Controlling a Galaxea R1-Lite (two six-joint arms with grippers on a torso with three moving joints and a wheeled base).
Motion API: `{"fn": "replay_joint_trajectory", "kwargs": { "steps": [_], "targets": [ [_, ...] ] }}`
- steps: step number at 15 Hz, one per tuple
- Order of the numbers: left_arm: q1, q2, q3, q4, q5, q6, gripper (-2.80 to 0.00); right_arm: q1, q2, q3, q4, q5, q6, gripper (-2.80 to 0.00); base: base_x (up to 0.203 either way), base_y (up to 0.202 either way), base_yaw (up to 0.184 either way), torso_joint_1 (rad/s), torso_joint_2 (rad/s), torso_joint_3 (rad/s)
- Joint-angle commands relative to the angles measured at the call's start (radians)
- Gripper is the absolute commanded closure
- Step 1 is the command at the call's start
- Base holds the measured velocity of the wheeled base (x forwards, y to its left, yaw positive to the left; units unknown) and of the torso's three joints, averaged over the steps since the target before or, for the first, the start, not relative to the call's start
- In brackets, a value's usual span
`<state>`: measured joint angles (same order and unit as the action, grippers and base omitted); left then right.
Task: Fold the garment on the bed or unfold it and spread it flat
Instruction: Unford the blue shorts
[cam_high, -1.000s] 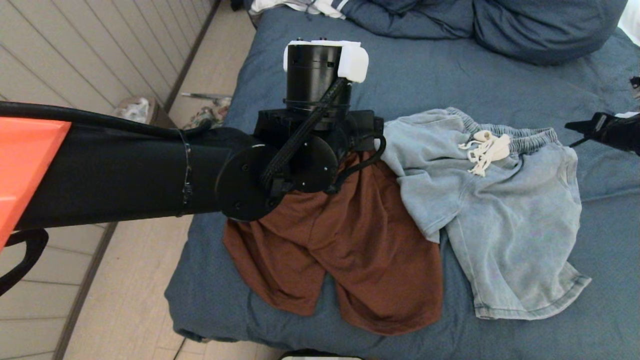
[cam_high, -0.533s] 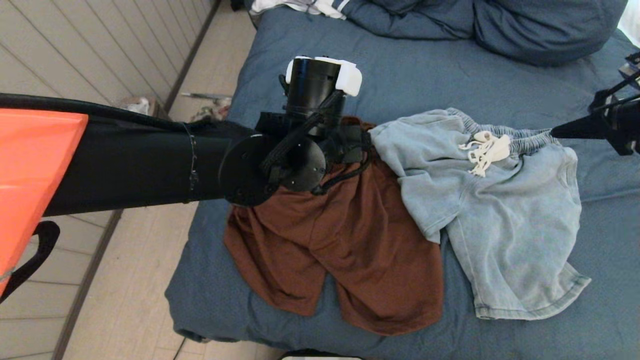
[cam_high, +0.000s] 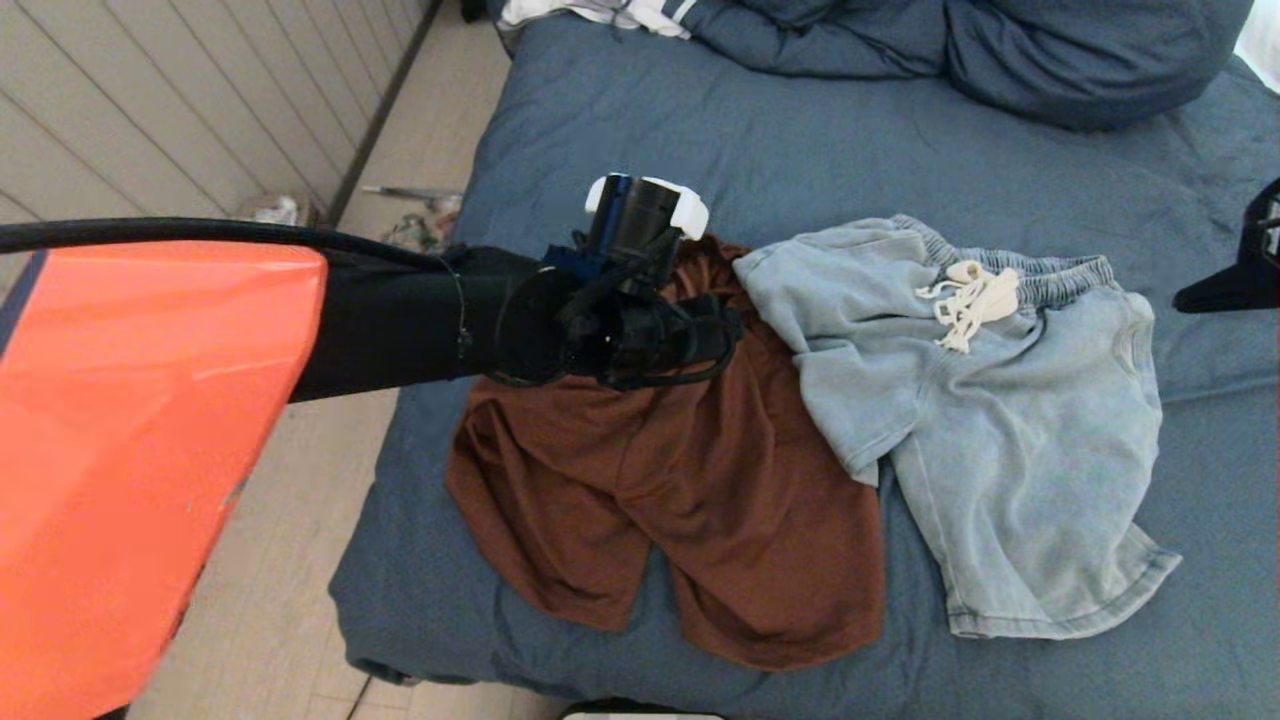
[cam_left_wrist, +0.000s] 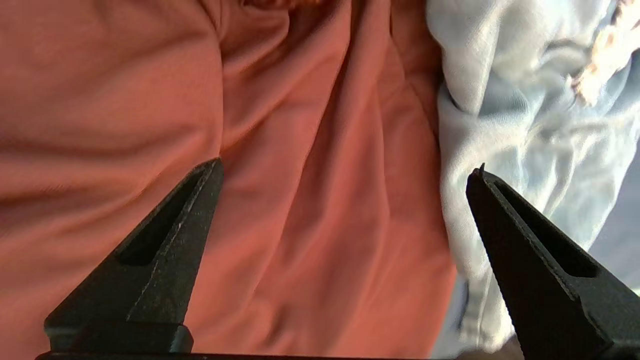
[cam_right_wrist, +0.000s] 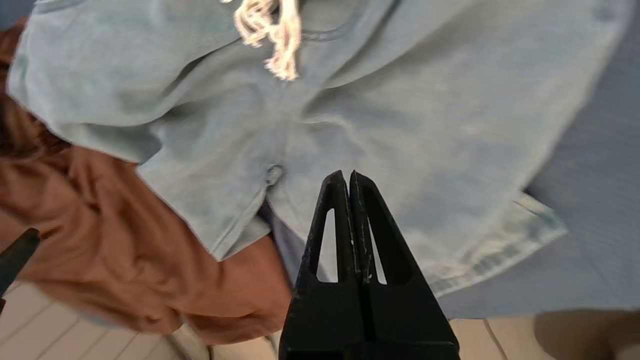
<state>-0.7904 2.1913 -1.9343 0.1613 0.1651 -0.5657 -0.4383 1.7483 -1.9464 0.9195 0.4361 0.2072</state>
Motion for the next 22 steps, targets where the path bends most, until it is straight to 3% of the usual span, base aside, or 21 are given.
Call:
{"fn": "replay_joint_trajectory", "kwargs": {
  "steps": [1, 3, 4, 7, 12, 14, 17, 20, 22],
  "targets": [
    [-0.02, 0.019, 0.0, -0.051, -0.002, -0.008, -2.8, 0.015, -0.021, 0.001, 0.015, -0.025, 0.001, 0.0, 0.0, 0.0, 0.0, 0.0, 0.0, 0.0],
    [-0.031, -0.007, 0.001, -0.086, -0.001, -0.022, -2.8, 0.018, -0.03, 0.001, 0.016, -0.036, 0.002, 0.0, 0.0, 0.0, 0.0, 0.0, 0.0, 0.0],
    [-0.037, -0.014, 0.001, -0.092, -0.002, -0.022, 0.0, 0.018, -0.032, 0.0, 0.016, -0.046, 0.001, 0.0, 0.0, 0.0, 0.0, 0.0, 0.0, 0.0],
    [-0.07, -0.008, 0.001, -0.111, -0.042, -0.024, 0.0, 0.018, -0.032, 0.007, 0.016, -0.051, 0.001, 0.0, 0.0, 0.0, 0.0, 0.0, 0.0, 0.0],
    [-0.126, 0.08, 0.001, -0.144, -0.046, -0.027, 0.0, 0.05, -0.055, 0.01, 0.016, -0.05, 0.0, 0.0, 0.0, 0.0, 0.0, 0.0, 0.0, 0.0],
    [-0.166, 0.109, 0.001, -0.141, -0.044, -0.051, 0.0, 0.11, -0.08, 0.03, 0.022, -0.05, 0.001, 0.0, 0.0, 0.0, 0.0, 0.0, 0.0, 0.0],
    [-0.169, 0.093, 0.015, -0.112, -0.035, -0.106, 0.0, 0.259, -0.131, 0.106, 0.023, -0.052, 0.002, 0.0, 0.0, 0.0, 0.0, 0.0, 0.0, 0.0],
    [-0.164, 0.007, 0.071, -0.062, -0.027, -0.153, 0.0, 0.436, -0.175, 0.29, -0.009, -0.096, -0.028, 0.0, 0.0, 0.0, 0.0, 0.0, 0.0, 0.0],
    [-0.163, -0.08, 0.171, -0.055, -0.026, -0.158, 0.0, 0.515, -0.179, 0.455, -0.135, -0.159, -0.052, 0.0, 0.0, 0.0, 0.0, 0.0, 0.0, 0.0]
  ]
}}
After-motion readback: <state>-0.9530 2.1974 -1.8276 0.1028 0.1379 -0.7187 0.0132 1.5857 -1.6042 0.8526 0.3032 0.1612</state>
